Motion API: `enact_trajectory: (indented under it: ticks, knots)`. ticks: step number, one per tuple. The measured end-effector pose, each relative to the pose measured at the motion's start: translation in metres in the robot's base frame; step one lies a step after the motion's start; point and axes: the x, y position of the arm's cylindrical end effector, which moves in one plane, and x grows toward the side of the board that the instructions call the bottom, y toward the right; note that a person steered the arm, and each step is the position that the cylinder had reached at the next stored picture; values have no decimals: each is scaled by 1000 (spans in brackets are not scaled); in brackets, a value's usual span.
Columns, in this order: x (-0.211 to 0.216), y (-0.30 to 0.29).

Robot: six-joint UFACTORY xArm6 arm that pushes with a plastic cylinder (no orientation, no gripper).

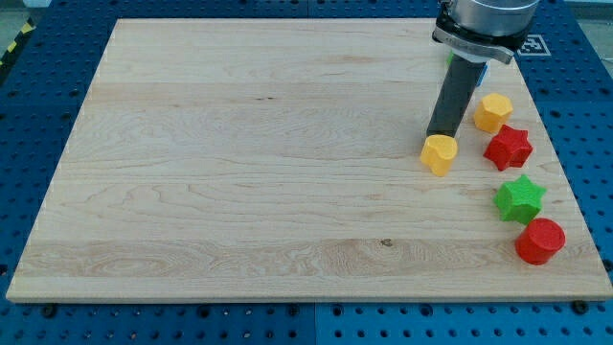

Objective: Move red star into the yellow hexagon

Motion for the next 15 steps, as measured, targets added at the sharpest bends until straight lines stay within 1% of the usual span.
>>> enact_trajectory:
  ticks: [1, 2, 3, 4, 5, 6, 8, 9, 10, 11, 12, 13, 14, 15]
  knots:
    - [-9, 1]
    - [-9, -12]
    - [-8, -58]
    - [34, -75]
    - [119, -67]
    - [191, -43]
    - [192, -32]
    - [192, -15]
    - [192, 15]
    - [191, 70]
    - [191, 151]
    - [186, 182]
    - [156, 181]
    - [108, 176]
